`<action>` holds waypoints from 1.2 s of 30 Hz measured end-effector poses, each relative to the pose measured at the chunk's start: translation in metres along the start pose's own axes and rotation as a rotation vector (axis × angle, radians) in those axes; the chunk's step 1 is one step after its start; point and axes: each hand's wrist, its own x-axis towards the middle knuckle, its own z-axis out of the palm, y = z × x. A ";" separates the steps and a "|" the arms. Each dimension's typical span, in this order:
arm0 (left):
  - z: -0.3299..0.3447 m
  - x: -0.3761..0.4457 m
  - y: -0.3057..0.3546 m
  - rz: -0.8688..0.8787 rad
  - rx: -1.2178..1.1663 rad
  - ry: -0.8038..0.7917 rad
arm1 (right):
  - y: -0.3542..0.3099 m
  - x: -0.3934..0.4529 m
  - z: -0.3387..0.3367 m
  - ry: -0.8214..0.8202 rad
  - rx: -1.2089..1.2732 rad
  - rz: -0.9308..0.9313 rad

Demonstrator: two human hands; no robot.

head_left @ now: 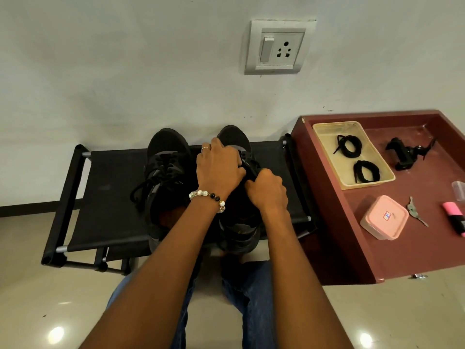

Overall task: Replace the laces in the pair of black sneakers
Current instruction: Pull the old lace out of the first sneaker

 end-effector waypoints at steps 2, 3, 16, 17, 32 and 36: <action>0.003 -0.001 0.002 -0.009 0.012 0.004 | 0.001 0.000 0.000 -0.002 -0.009 -0.005; 0.004 -0.002 0.003 -0.006 0.009 0.004 | 0.001 0.000 -0.001 -0.001 -0.013 -0.005; 0.006 -0.008 0.009 -0.095 0.170 0.162 | 0.000 -0.001 -0.001 0.003 -0.016 -0.007; 0.007 -0.008 0.011 -0.095 0.207 0.189 | 0.000 -0.001 -0.001 0.002 -0.017 -0.007; -0.038 0.016 -0.026 -0.565 -1.994 0.209 | 0.001 0.000 -0.002 0.001 0.004 0.013; -0.034 0.016 -0.038 -0.500 -1.480 0.250 | 0.001 0.001 -0.001 0.003 -0.007 0.008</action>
